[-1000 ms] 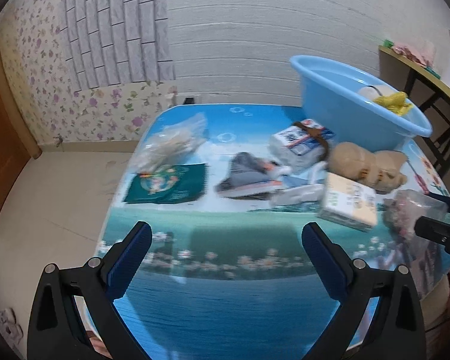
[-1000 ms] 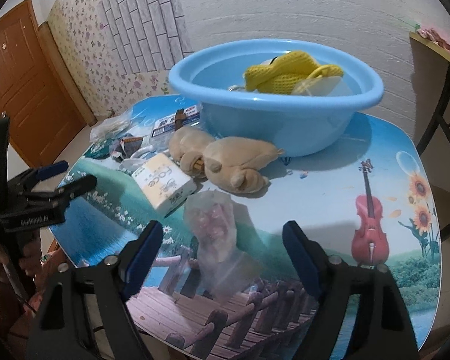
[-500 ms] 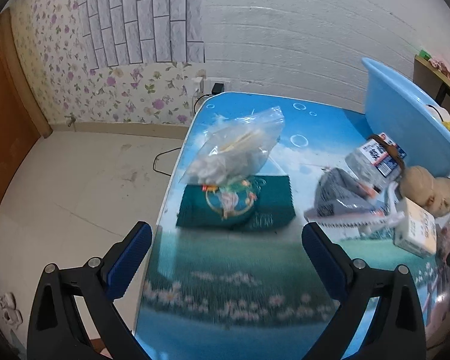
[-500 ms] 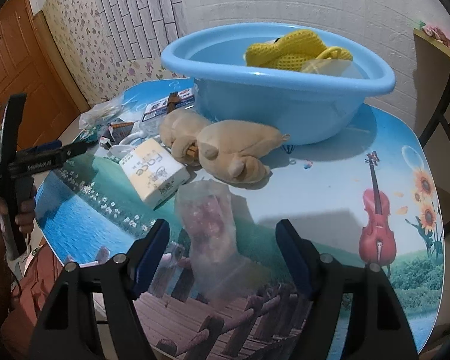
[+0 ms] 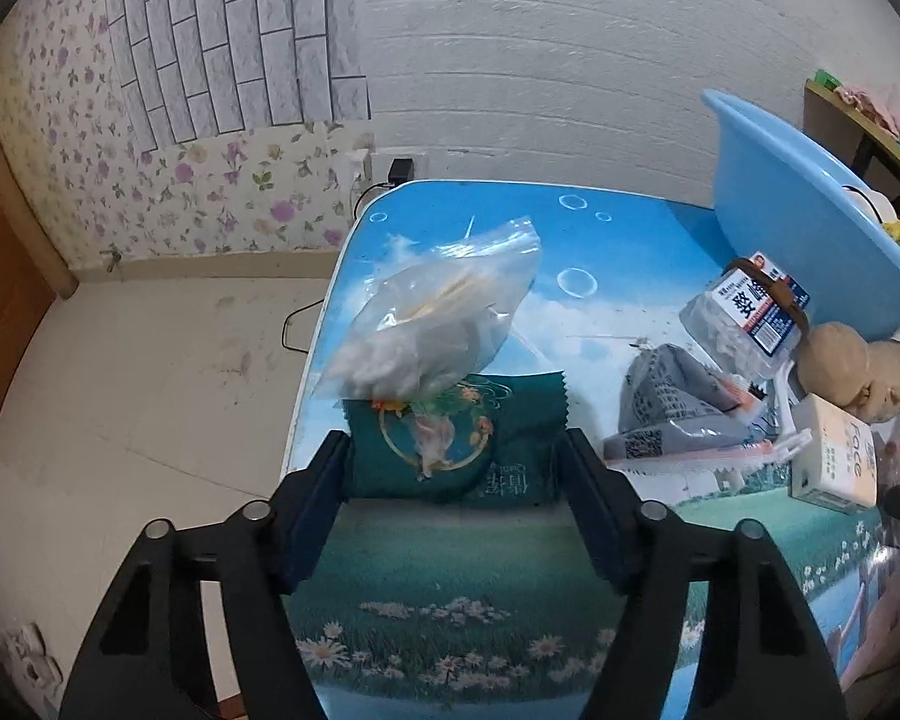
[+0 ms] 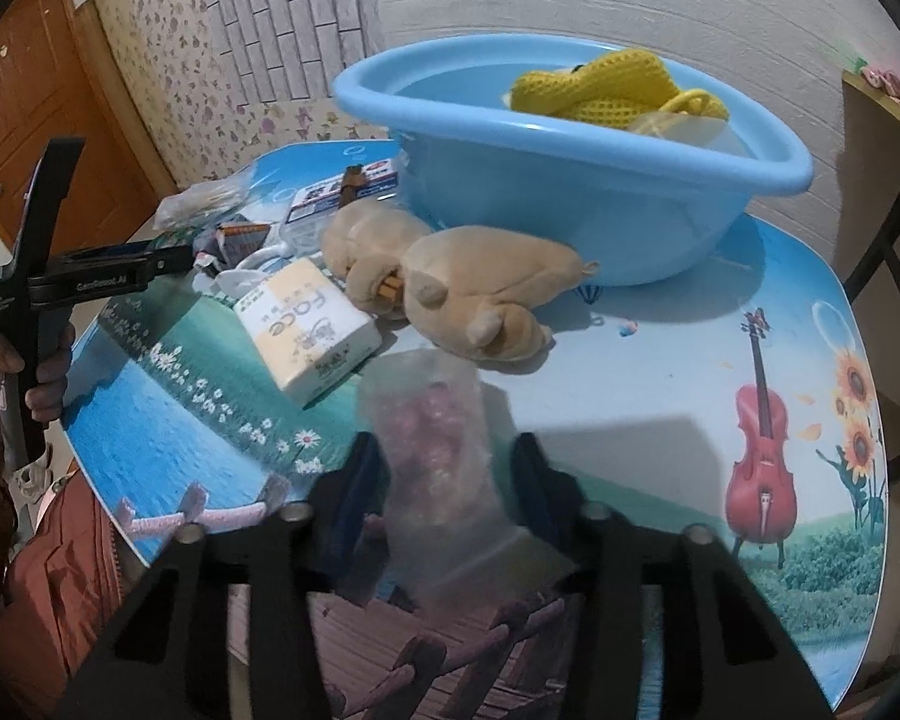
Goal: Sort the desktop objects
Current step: 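Grasp the ziplock bag with the left tool while the right tool grasps the pink-item bag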
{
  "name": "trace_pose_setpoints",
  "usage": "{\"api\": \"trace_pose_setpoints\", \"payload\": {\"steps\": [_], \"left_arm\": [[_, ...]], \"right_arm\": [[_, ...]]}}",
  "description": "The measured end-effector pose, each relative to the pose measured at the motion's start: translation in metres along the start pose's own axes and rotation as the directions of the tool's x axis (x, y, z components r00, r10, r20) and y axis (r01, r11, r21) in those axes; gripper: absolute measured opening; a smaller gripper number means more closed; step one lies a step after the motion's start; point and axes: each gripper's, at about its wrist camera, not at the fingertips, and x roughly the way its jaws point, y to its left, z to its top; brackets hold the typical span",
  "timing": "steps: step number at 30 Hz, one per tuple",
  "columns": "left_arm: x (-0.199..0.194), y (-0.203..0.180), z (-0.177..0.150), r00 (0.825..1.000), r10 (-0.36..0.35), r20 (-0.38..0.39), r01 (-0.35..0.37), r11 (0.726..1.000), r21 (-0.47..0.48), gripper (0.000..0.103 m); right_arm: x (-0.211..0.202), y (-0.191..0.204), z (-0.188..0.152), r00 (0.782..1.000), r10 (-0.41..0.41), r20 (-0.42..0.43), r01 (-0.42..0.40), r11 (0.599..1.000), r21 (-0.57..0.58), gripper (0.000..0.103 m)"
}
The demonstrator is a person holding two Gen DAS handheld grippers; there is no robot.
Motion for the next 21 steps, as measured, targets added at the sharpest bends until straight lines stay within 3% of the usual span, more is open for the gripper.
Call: {"api": "trace_pose_setpoints", "payload": {"steps": [1, 2, 3, 4, 6, 12, 15, 19, 21], "left_arm": [[-0.002, 0.000, -0.002, 1.000, -0.002, 0.001, 0.002, 1.000, -0.004, 0.057], [-0.005, -0.001, -0.003, 1.000, 0.002, 0.007, -0.002, 1.000, -0.004, 0.033], [-0.008, -0.003, -0.004, 1.000, -0.003, 0.008, 0.003, 1.000, -0.002, 0.022], [-0.010, -0.004, -0.005, 1.000, -0.012, 0.002, 0.012, 1.000, -0.003, 0.013], [-0.013, -0.005, -0.008, 1.000, -0.026, -0.001, 0.026, 1.000, 0.001, 0.009], [-0.025, -0.016, -0.018, 0.999, -0.036, 0.005, 0.036, 0.999, 0.018, 0.008], [-0.027, -0.018, -0.016, 1.000, -0.003, 0.011, 0.002, 1.000, 0.016, 0.009], [-0.026, -0.013, -0.010, 1.000, -0.002, 0.008, 0.002, 1.000, -0.030, 0.030], [-0.031, -0.008, -0.007, 0.999, 0.004, 0.041, -0.002, 0.999, -0.050, 0.036]], "right_arm": [[0.000, 0.000, 0.000, 1.000, 0.000, -0.001, 0.000, 1.000, 0.000, 0.032], [-0.001, 0.000, -0.002, 1.000, 0.000, 0.002, 0.000, 1.000, -0.001, 0.031], [-0.001, 0.000, -0.002, 1.000, 0.003, 0.005, -0.003, 1.000, 0.001, 0.028], [-0.001, -0.002, -0.002, 1.000, 0.008, 0.007, -0.008, 1.000, 0.005, 0.025], [-0.003, -0.005, -0.004, 1.000, 0.015, 0.014, -0.015, 1.000, 0.016, 0.024], [-0.009, -0.013, -0.011, 0.999, 0.023, 0.030, -0.024, 0.999, 0.039, 0.023], [-0.010, -0.019, -0.014, 0.999, 0.026, 0.035, -0.028, 0.998, 0.059, 0.023], [-0.013, -0.023, -0.015, 0.999, 0.015, 0.041, -0.018, 0.997, 0.075, 0.023], [-0.014, -0.024, -0.016, 0.999, 0.012, 0.048, -0.016, 0.997, 0.079, 0.023]]}}
